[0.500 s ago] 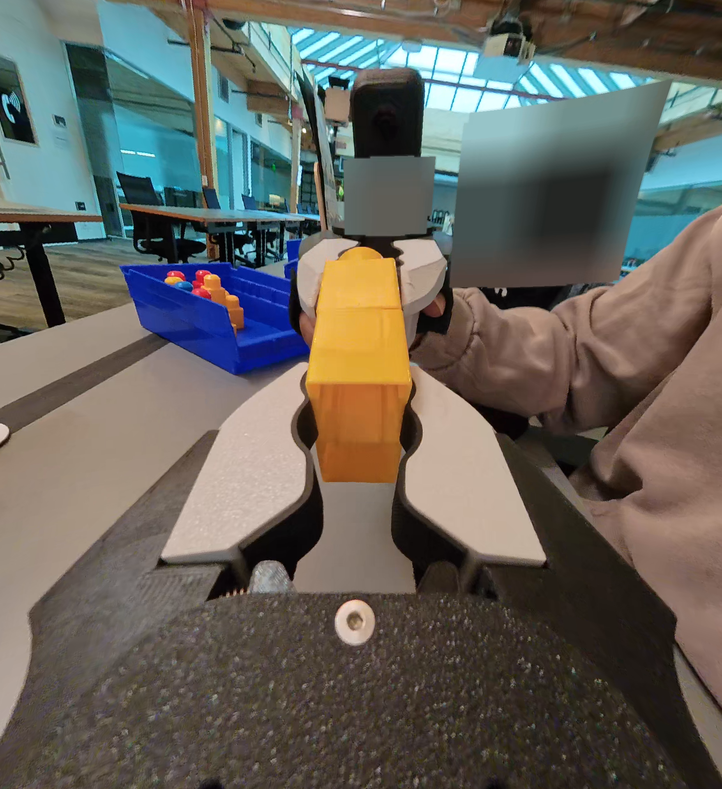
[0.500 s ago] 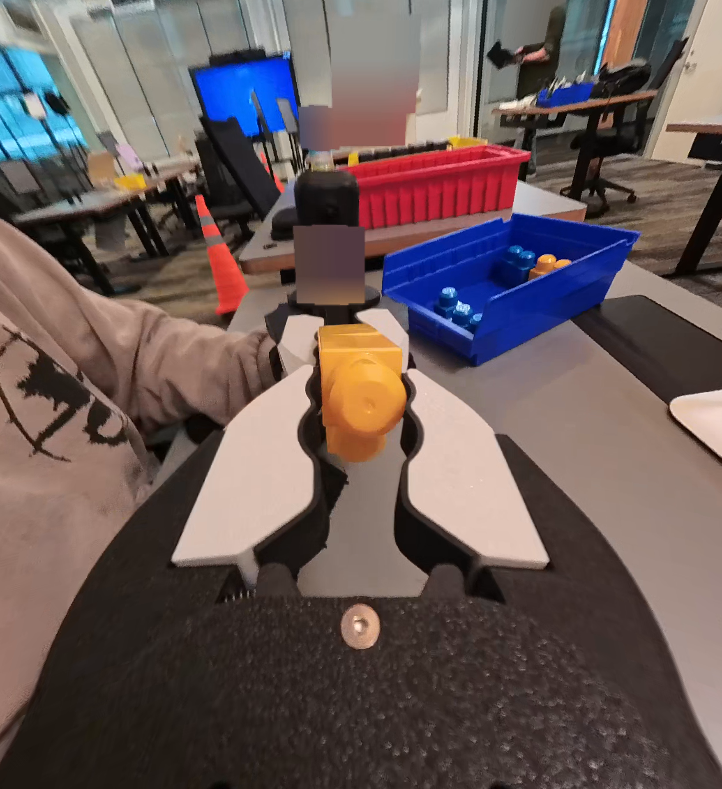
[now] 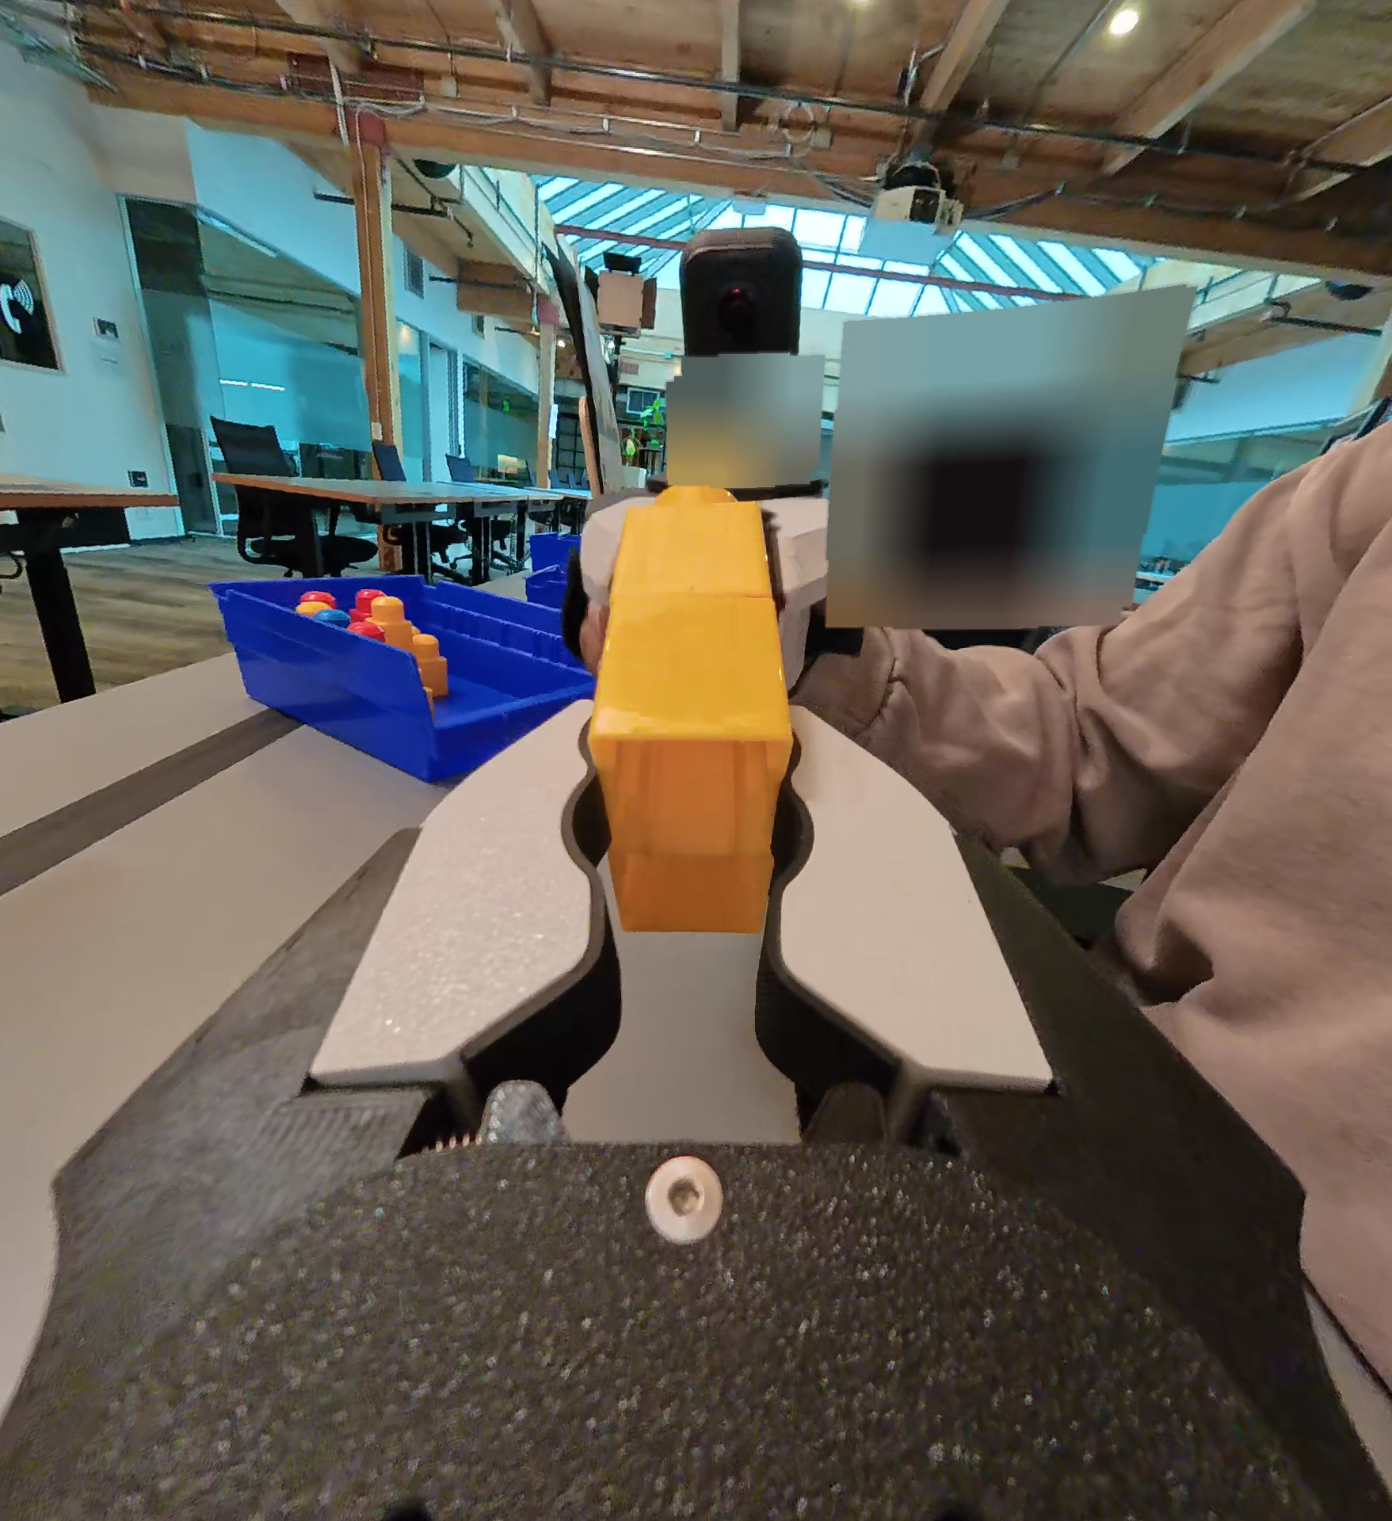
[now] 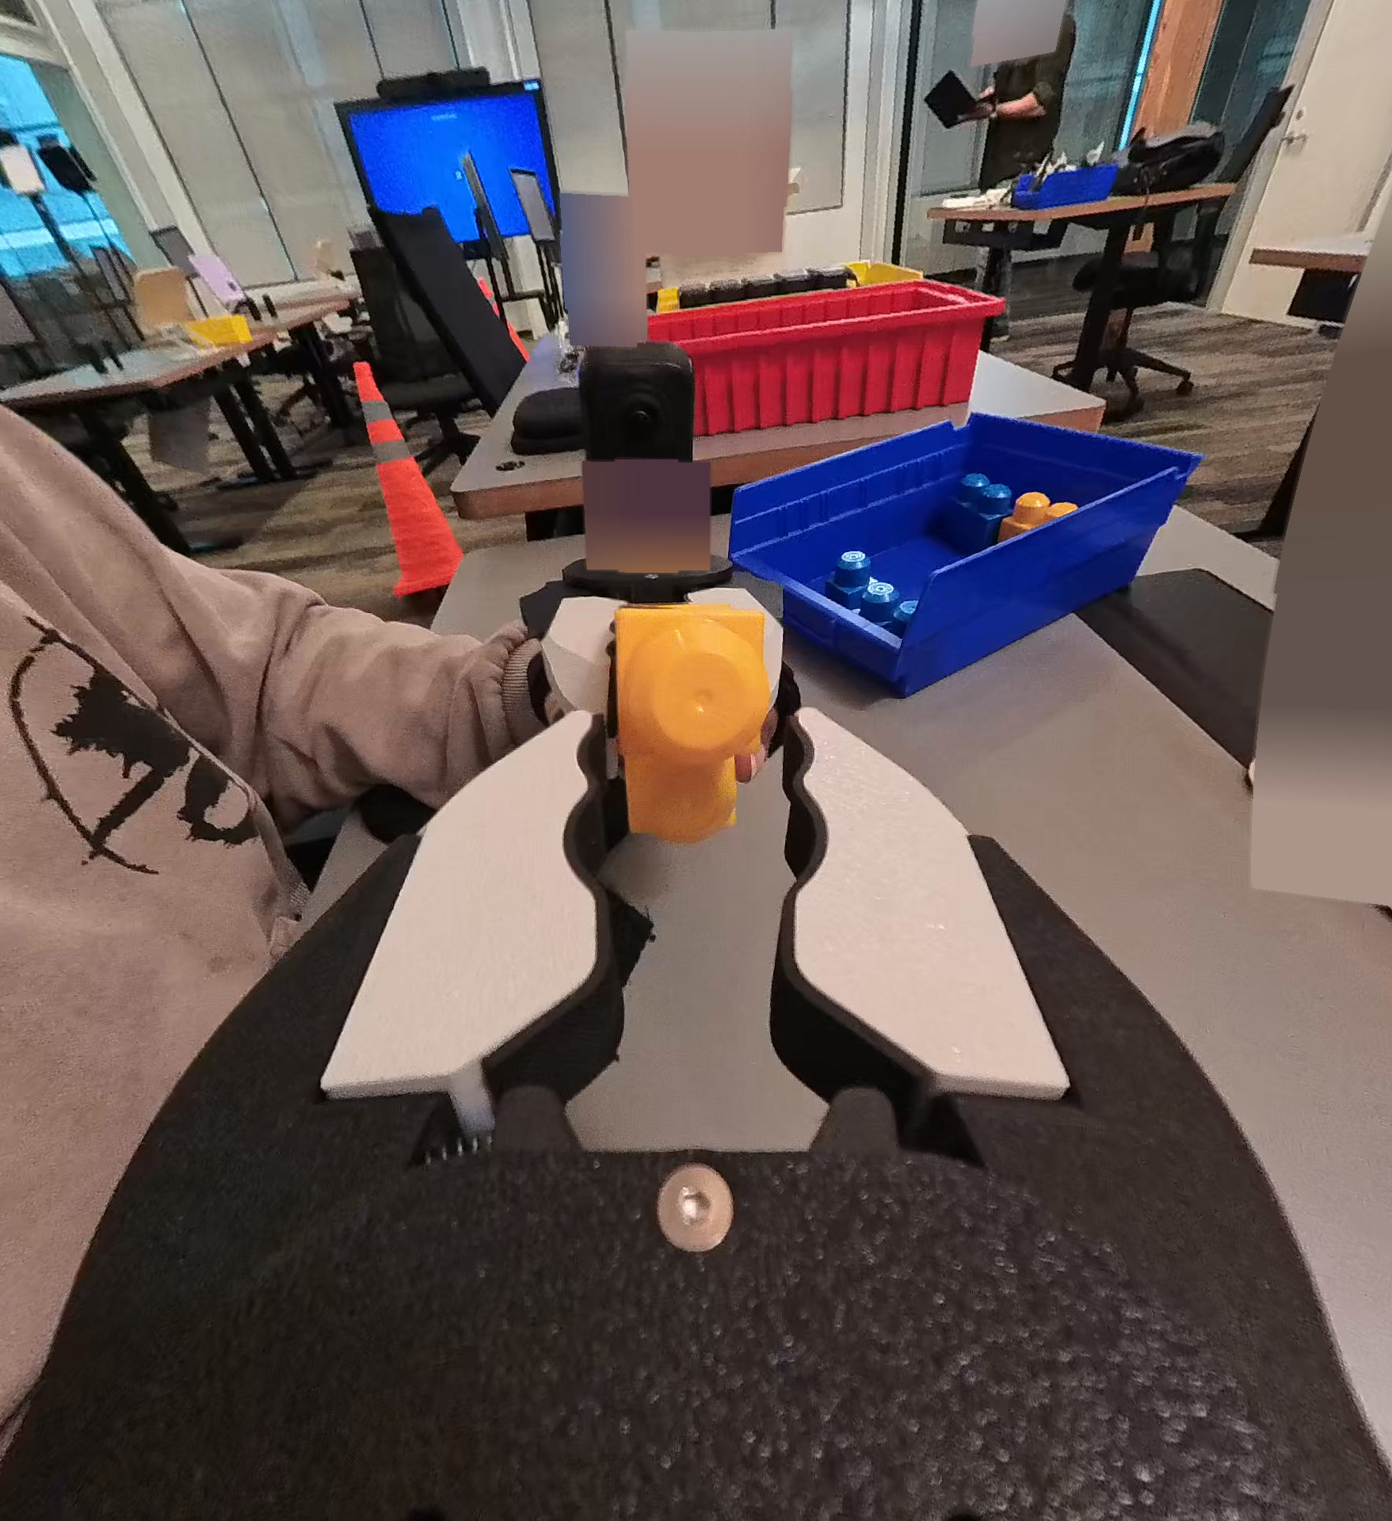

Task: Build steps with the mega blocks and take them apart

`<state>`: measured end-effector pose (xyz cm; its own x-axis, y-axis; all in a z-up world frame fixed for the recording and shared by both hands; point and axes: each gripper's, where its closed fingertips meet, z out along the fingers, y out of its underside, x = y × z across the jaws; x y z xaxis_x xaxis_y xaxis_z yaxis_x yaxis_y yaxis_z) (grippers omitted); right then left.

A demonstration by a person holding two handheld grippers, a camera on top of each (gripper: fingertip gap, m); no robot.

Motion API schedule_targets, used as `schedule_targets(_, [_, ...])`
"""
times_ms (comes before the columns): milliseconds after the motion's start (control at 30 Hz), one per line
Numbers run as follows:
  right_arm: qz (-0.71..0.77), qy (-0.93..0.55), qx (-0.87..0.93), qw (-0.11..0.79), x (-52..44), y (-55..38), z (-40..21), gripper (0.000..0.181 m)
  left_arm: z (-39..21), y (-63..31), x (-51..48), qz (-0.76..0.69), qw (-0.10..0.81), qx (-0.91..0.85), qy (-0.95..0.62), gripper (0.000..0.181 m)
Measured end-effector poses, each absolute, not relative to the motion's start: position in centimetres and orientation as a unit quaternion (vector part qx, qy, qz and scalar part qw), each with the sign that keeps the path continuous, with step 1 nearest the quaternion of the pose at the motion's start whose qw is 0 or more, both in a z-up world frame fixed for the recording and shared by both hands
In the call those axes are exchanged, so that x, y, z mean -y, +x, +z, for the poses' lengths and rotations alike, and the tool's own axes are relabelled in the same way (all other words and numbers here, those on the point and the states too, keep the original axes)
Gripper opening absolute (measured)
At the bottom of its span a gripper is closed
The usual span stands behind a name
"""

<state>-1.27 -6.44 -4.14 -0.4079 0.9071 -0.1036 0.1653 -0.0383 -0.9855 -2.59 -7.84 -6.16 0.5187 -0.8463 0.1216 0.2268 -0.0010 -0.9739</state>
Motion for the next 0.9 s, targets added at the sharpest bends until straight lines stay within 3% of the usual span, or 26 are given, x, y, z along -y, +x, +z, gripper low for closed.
schedule_targets(300, [0.557, -0.445, 0.612, 0.343, 6.0, -0.5, -3.2, 0.031, -6.8, -2.4, 7.1, -0.394, 0.654, -0.259, -0.592, 0.039])
schedule_targets(433, [0.511, -0.476, 0.618, 0.361, 3.1, 1.2, -1.4, 0.029, -7.9, -3.6, 5.6, -0.33, 0.661, -0.243, -0.629, 0.047])
schedule_targets(700, [0.246, -0.61, 0.647, 0.386, -13.9, 9.7, 1.7, 0.029, -8.4, -7.5, 3.6, -0.226, 0.691, -0.185, -0.661, 0.024])
schedule_targets(900, [0.122, -0.687, 0.63, 0.341, -24.8, 16.1, 0.0, 0.029, -8.6, -10.8, 2.8, -0.144, 0.71, -0.136, -0.676, 0.0])
